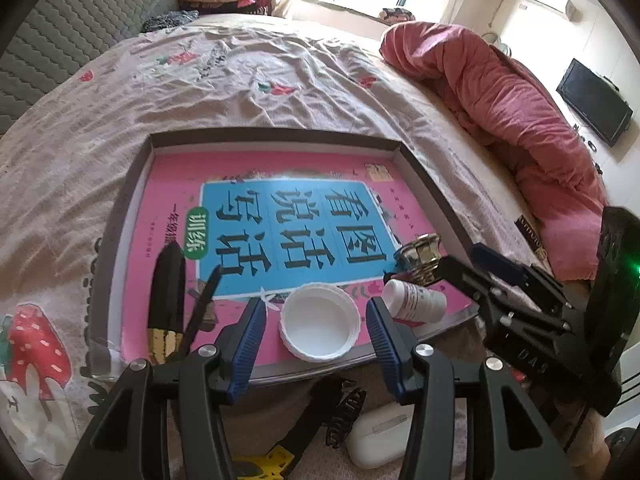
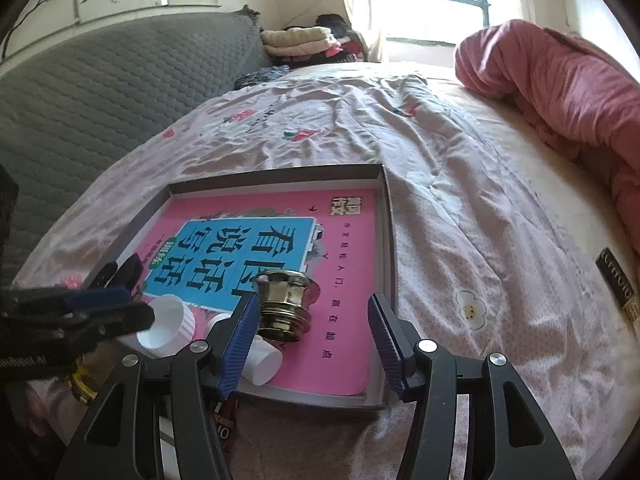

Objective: Organize rigid objects

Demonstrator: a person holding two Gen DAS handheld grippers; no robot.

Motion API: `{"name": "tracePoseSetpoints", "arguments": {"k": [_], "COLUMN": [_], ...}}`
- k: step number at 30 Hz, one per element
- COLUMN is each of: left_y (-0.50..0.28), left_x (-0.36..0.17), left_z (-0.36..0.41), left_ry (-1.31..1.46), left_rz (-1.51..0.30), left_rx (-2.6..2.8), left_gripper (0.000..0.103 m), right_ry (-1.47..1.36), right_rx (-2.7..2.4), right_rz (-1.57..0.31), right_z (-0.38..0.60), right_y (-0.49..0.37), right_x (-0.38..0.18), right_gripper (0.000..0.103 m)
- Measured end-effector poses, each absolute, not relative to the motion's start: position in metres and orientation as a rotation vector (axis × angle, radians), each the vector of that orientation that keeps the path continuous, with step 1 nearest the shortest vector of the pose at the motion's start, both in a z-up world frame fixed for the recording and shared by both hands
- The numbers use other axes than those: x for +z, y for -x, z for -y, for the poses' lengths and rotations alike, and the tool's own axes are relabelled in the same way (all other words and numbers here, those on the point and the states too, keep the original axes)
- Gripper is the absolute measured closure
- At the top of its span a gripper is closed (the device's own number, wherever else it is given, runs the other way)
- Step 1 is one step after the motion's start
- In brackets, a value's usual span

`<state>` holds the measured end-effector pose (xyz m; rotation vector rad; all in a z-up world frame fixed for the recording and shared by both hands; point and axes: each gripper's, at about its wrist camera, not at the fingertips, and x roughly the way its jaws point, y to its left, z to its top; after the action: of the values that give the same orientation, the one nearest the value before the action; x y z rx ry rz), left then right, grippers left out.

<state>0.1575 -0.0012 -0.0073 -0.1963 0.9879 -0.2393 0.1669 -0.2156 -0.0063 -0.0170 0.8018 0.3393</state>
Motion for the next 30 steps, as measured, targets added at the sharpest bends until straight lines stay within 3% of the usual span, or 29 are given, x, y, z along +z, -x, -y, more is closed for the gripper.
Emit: {"name": "tracePoseSetpoints", "arguments": {"k": [4, 30], "left_y": [-0.155, -0.123], "left_x": [0.000, 0.022], "left_z": [-0.004, 0.001], "left_ry": [0.218, 0.148], "left_rz": [-0.965, -0.904], "left_rx": [-0.250, -0.199], "left_gripper": [0.051, 0.051], "right_ry": [0.037, 0.007], "right_rx": [0.338, 0.298], "right_rz": [-0.791, -0.711], "right_z": [0.212, 0.223], "right_y": [-0.165, -0.143], "right_x": [-0.005, 0.018], "right_gripper": [0.033, 0.029]}}
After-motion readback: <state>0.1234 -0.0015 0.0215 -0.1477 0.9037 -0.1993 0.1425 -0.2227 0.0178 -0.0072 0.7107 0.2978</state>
